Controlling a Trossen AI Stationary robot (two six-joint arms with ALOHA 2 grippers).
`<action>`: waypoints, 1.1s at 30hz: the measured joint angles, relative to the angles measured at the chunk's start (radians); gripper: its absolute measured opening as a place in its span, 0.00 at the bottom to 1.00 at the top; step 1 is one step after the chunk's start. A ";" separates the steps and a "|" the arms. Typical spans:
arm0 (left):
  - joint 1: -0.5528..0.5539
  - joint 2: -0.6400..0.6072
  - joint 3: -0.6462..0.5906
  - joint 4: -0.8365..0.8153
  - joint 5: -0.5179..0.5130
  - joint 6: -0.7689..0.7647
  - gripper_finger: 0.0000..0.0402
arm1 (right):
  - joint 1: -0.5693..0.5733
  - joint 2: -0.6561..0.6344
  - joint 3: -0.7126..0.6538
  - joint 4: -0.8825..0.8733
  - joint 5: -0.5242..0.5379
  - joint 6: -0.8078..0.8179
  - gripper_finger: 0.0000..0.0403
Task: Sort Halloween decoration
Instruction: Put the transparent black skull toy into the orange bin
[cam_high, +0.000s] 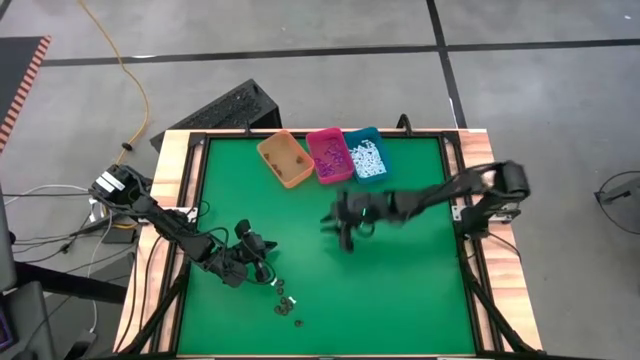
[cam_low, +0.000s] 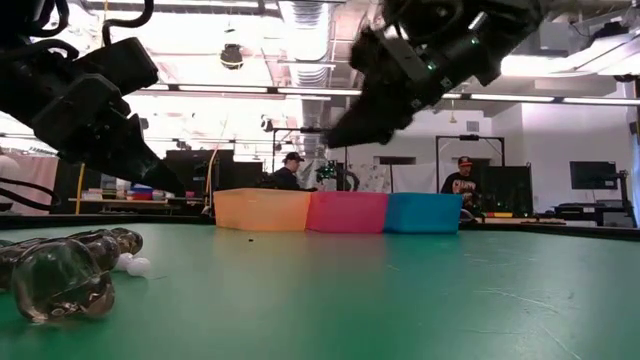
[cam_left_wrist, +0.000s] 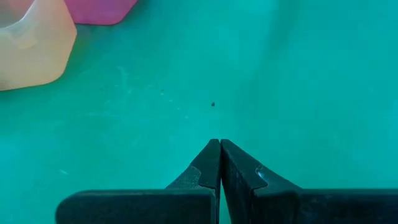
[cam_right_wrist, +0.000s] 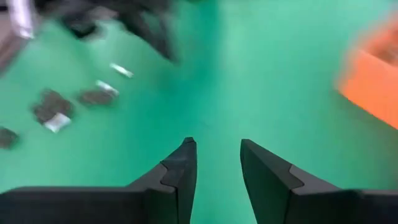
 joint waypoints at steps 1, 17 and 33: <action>0.000 0.000 0.000 0.002 0.000 -0.004 0.00 | 0.052 0.037 0.000 0.074 0.029 -0.001 0.38; -0.049 -0.157 0.000 -0.079 -0.010 0.007 0.00 | 0.239 0.578 0.453 0.205 -0.086 -0.140 0.40; -0.118 -0.216 0.000 -0.251 -0.099 -0.086 0.00 | 0.251 0.749 0.704 0.083 -0.204 -0.132 0.40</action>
